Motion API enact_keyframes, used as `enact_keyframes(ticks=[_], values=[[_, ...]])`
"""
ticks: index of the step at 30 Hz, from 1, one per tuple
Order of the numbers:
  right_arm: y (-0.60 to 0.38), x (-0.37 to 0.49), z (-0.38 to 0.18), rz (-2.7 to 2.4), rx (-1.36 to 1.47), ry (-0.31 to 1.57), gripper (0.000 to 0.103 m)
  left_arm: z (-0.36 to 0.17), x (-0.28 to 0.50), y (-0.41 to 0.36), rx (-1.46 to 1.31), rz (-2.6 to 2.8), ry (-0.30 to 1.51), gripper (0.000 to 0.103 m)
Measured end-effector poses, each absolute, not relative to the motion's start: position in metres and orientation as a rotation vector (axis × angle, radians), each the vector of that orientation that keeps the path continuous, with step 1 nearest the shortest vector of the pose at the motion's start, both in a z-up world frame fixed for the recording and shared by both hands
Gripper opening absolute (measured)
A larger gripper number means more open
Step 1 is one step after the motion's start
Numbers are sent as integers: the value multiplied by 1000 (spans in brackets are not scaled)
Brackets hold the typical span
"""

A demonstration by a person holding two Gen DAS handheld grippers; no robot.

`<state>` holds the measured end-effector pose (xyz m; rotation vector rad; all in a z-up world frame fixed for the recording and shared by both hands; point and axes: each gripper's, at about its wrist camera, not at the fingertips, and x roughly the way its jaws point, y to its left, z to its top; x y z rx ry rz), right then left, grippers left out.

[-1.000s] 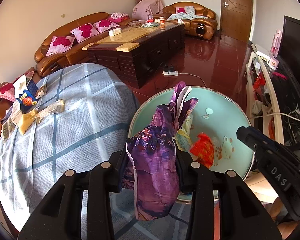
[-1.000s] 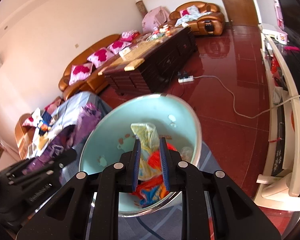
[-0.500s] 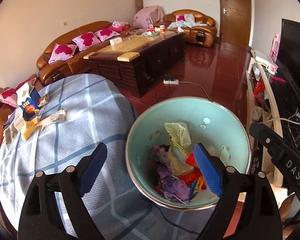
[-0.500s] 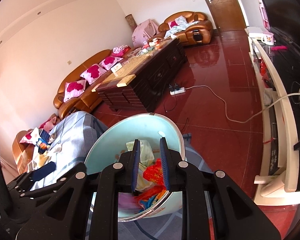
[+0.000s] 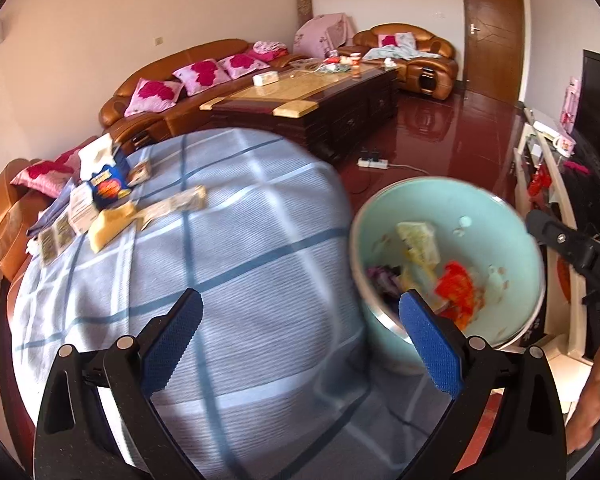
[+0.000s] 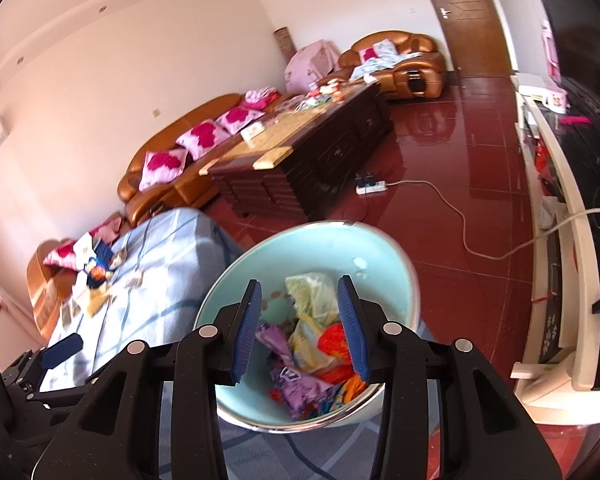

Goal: Collect trash
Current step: 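Move both tools back over the table toward the sponge and clear wrapper, then grasp the clear wrapper with the right tool while the left tool grasps the yellow sponge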

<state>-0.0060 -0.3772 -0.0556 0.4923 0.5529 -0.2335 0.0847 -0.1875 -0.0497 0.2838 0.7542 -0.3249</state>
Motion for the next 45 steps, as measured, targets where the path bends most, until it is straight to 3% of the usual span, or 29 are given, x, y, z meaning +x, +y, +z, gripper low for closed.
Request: enact_keyframes(ticks=[20,27,37,45], values=[[-241,89,-48,6,373,705,41,-61,147,-10,109,-92,817,97],[-196,148,-50,122,163,782,41,-68,199,37,149,-34,834,96],[-154,225,-65,336,-115,855,40,-70,269,52,206,-123,833,94],[-158,252,-69,413,-134,892,40,-79,307,26,371,-245,804,92]])
